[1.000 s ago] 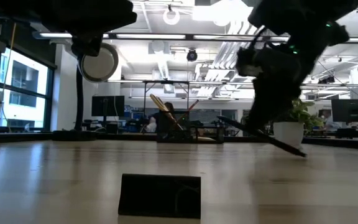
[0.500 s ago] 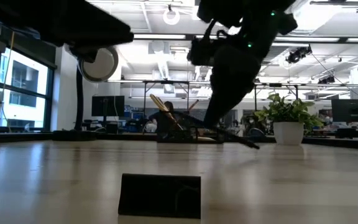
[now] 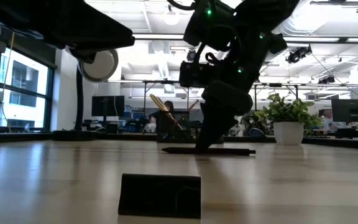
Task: Pick and place office supplies into organizer
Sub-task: Put the black pen into the black desk organizer
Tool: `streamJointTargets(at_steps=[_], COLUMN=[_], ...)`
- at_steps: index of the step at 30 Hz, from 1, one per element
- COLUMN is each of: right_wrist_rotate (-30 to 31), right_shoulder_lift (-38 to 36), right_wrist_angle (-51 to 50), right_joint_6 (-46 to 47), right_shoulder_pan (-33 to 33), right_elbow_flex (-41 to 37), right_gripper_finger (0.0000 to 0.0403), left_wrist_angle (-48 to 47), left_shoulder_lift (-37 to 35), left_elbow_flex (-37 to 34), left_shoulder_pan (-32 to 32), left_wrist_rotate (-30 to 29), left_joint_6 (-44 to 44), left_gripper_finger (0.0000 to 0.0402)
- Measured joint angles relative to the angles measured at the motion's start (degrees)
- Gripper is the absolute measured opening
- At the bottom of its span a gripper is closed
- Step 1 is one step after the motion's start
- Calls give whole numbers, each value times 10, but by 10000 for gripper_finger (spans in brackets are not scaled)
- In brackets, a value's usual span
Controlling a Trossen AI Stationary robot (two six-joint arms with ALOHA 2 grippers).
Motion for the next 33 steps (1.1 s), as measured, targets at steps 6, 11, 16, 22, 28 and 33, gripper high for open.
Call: streamJointTargets(at_steps=[6, 11, 16, 22, 28, 33], right_wrist_rotate=[0, 38, 137, 216, 171, 162], right_shoulder_lift=[-19, -40, -80, -159, -158, -142], right_wrist_angle=[15, 5, 23, 258, 533, 601], right_joint_6=[-15, -13, 10, 63, 65, 50], right_shoulder_pan=[10, 31, 76, 114, 98, 86], right_elbow_flex=[-1, -2, -64, -257, -400, -440], right_gripper_finger=[79, 99, 102, 97, 89, 85], left_wrist_angle=[-1, -4, -6, -3, 19, 24], left_shoulder_lift=[0, 0, 0, 0, 0, 0], left_elbow_flex=[0, 0, 0, 0, 0, 0], left_shoulder_pan=[0, -1, -1, 0, 0, 0], left_wrist_rotate=[0, 0, 11, 17, 9, 9], left_joint_6=[-1, -10, -15, -16, -6, 1], left_gripper_finger=[74, 74, 74, 74, 74, 74])
